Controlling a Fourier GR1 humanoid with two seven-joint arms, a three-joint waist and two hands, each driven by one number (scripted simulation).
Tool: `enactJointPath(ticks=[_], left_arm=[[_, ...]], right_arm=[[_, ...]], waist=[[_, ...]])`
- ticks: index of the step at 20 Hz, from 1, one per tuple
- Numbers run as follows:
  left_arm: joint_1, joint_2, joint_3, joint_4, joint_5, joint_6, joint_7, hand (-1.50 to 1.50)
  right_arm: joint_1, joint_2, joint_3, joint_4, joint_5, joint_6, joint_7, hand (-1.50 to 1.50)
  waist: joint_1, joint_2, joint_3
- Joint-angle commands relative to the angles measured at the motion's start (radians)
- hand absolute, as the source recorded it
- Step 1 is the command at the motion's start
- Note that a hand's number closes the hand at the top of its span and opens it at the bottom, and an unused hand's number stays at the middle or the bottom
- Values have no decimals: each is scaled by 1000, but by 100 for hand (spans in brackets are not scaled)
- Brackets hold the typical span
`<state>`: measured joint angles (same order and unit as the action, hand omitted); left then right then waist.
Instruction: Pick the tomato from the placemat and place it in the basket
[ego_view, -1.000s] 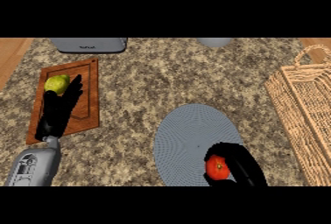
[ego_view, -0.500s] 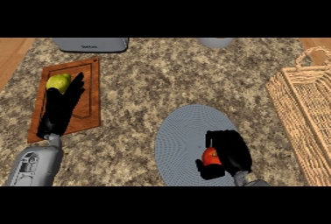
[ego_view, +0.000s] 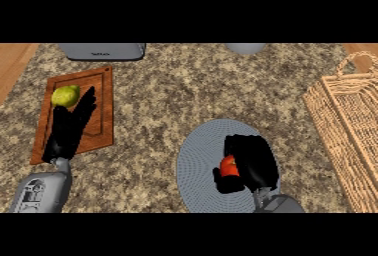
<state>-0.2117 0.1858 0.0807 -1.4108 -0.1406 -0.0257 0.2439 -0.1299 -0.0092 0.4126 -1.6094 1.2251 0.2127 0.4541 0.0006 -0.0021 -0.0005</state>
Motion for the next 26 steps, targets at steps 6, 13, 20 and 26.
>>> enactJointPath(ticks=[6,13,20,26], left_arm=[[0,28,23,27,2,-12,-22,0],[-4,27,24,13,12,-24,6,0],[-36,23,24,5,14,-25,22,0],[-29,-22,-6,-7,-17,20,28,0]], right_arm=[[-75,9,4,-433,-330,-73,238,150],[-365,9,-67,-690,-356,137,609,150],[-656,5,-349,-649,-483,267,733,150],[-777,-129,-488,-538,-510,345,726,150]], waist=[[-8,-4,0],[0,-4,-1],[-2,-3,-1],[-14,-6,-1]])
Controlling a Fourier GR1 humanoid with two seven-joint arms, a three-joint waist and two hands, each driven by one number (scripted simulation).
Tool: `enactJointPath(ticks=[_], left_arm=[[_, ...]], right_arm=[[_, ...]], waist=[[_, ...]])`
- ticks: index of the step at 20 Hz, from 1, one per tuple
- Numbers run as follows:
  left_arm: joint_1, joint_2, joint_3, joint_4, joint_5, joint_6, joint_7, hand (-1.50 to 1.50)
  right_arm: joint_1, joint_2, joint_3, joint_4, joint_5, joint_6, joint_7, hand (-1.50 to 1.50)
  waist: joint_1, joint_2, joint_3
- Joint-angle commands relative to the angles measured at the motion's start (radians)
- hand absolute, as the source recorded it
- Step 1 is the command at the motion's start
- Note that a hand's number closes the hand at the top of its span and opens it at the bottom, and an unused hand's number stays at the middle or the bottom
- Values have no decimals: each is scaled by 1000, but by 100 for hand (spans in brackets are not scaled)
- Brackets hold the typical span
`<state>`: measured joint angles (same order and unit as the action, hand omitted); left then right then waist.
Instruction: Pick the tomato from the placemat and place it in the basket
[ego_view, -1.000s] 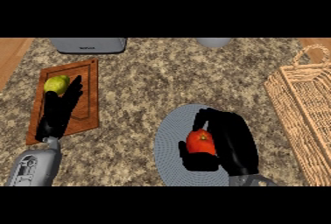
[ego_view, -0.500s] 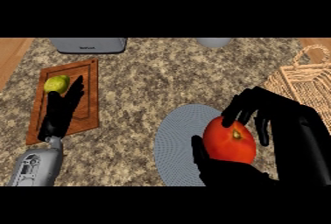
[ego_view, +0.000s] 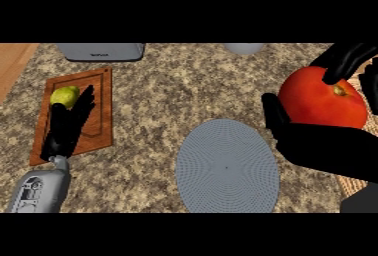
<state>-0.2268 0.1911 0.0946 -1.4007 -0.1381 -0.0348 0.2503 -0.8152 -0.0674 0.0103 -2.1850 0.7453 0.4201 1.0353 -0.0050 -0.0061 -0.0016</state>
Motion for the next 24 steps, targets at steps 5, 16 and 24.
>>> enactJointPath(ticks=[5,16,24], left_arm=[[44,-5,-1,-9,-10,12,-40,0],[17,7,0,-62,-1,-4,24,0],[-28,0,5,9,-11,0,10,0]], right_arm=[[-52,-271,-111,193,38,236,24,150],[113,-585,-356,394,-6,293,-304,150],[296,-651,-484,525,-65,177,-625,150]], waist=[[-6,1,-1],[3,5,2],[2,7,2]])
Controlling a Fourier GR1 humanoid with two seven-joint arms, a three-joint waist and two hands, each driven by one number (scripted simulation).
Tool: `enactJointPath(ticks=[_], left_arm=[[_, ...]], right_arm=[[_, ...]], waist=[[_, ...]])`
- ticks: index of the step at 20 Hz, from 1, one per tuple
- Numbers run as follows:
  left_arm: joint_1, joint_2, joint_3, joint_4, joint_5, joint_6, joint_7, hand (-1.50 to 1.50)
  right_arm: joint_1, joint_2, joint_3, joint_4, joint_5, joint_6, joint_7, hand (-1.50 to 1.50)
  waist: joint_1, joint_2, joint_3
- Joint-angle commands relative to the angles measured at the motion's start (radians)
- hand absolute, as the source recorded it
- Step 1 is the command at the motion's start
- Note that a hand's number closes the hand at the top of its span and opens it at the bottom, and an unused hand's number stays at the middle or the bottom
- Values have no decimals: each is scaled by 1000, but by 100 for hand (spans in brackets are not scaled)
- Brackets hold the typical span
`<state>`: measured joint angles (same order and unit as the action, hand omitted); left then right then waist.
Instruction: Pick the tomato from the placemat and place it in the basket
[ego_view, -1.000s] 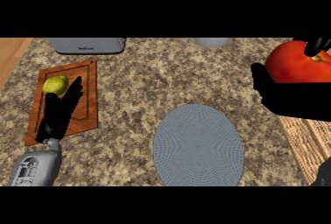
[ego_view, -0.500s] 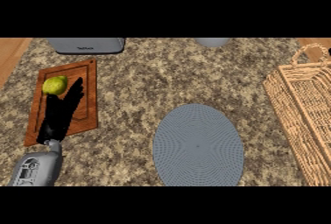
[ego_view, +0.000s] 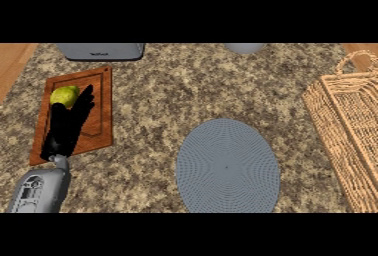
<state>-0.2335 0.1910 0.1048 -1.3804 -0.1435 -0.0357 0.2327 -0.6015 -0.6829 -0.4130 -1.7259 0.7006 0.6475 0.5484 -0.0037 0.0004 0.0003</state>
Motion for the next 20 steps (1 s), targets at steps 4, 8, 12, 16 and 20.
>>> enactJointPath(ticks=[4,8,12,16,20], left_arm=[[9,-9,3,2,12,-14,-7,0],[57,-3,-15,-129,12,-26,66,0],[-48,2,22,66,-10,3,-24,0],[28,-8,-5,-18,-13,-8,-18,0],[34,-12,-6,-80,0,-14,56,0]], right_arm=[[113,-22,-14,155,20,-123,-216,150],[135,-43,-13,253,45,-177,-295,150],[170,12,-50,249,-29,-143,-281,150],[160,82,-91,325,-65,-196,-244,-150],[150,104,-108,401,-82,-293,-318,-150]], waist=[[7,1,0],[14,0,0],[-2,2,0],[6,1,0],[9,0,0]])
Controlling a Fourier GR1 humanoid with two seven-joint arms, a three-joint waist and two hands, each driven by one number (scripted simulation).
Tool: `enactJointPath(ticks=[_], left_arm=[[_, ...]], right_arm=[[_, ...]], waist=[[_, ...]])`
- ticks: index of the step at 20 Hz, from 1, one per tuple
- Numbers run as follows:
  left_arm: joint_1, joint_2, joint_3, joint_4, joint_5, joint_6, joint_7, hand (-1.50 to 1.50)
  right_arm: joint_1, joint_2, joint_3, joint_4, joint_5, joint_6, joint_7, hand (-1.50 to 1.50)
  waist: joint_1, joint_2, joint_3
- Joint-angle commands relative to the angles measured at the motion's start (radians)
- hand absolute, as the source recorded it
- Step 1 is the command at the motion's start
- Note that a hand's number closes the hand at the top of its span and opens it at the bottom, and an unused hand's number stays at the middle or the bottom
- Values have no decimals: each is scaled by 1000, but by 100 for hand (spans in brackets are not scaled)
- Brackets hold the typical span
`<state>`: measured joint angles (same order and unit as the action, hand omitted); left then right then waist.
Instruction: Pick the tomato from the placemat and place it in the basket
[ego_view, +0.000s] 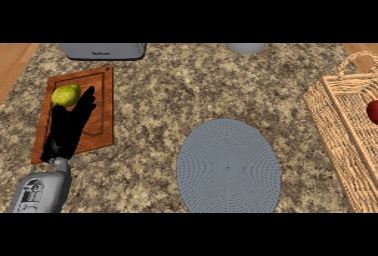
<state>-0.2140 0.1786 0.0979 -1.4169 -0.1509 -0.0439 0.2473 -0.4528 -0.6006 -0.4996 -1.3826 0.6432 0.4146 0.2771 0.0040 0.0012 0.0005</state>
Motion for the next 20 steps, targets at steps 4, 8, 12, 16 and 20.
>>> enactJointPath(ticks=[4,8,12,16,20], left_arm=[[5,17,12,0,21,-36,-1,0],[-7,-9,12,20,-9,21,-29,0],[6,0,15,9,-10,17,-7,0],[35,34,34,-17,18,-27,-7,0],[-20,-18,5,59,-17,20,-31,0]], right_arm=[[-15,23,-70,69,-57,-149,-109,-150],[12,67,-150,10,-94,-264,-125,-150],[35,1,-266,38,-144,-290,-113,-150],[75,-70,-395,87,-232,-236,-68,-150],[161,-150,-496,168,-310,-167,-119,-150]], waist=[[0,0,0],[-9,-1,0],[-10,-3,0],[-12,-4,0],[-19,-2,0]])
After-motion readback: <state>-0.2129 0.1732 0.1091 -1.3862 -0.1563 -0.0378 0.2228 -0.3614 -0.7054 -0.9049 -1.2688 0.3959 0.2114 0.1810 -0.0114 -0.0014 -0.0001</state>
